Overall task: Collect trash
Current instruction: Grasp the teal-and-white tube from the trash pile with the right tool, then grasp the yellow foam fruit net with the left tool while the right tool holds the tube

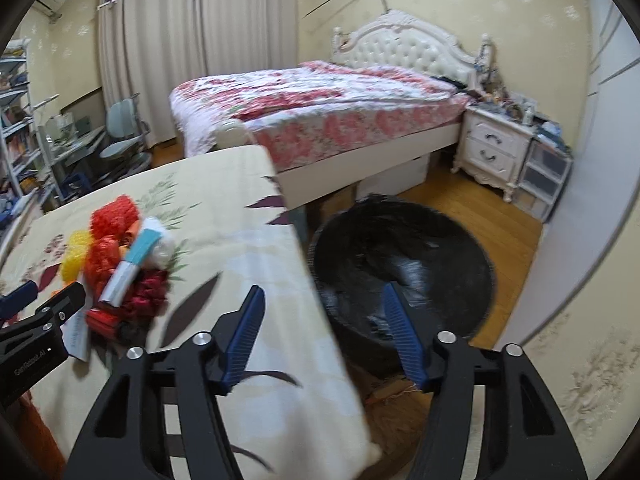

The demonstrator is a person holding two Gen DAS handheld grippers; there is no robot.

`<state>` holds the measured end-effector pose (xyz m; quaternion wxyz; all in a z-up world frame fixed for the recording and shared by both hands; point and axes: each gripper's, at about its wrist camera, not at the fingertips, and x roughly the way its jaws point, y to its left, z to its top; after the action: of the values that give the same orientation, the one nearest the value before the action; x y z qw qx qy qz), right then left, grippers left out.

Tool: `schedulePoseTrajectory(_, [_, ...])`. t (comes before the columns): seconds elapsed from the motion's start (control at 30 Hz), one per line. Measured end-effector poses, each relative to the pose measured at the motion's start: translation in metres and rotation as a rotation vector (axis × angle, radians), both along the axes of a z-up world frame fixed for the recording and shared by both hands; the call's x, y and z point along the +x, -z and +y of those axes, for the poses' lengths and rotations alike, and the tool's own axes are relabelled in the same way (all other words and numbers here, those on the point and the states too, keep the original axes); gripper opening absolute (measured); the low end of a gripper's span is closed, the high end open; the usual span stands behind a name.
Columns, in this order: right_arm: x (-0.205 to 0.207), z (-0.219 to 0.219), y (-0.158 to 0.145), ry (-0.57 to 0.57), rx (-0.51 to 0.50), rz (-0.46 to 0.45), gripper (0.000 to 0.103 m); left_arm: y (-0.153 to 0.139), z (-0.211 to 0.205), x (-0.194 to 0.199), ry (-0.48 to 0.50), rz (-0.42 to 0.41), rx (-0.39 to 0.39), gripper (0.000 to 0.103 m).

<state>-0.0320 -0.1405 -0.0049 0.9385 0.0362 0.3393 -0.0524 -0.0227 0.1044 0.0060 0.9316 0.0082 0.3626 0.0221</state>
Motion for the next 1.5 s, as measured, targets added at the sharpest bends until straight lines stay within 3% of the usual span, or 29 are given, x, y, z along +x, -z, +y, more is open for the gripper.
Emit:
schedulePoseTrajectory(0.43, [0.031,0.081,-0.011,-0.212,0.01,0.007,0.057,-0.001,0.089,-0.003,-0.192,0.011,0.022,0.078])
schedulePoseTrajectory(0.6, [0.046,0.099,-0.006,-0.262,0.033,0.045,0.046,0.007,0.101,-0.002,-0.203,0.033,0.007,0.078])
schedulePoseTrajectory(0.73, [0.053,0.113,0.001,-0.281,0.031,0.069,0.045,0.013,0.1,-0.001,-0.197,0.042,0.005,0.078])
schedulePoseTrajectory(0.9, [0.059,0.115,0.008,-0.298,0.068,0.104,0.026,0.016,0.099,0.001,-0.189,0.044,-0.005,0.078])
schedulePoseTrajectory(1.23, [0.055,0.108,0.006,-0.3,0.085,0.094,0.02,0.02,0.092,0.006,-0.177,0.052,-0.017,0.078])
schedulePoseTrajectory(1.5, [0.059,0.079,0.001,-0.241,0.083,0.076,0.02,0.011,0.08,0.018,-0.152,0.04,-0.026,0.078])
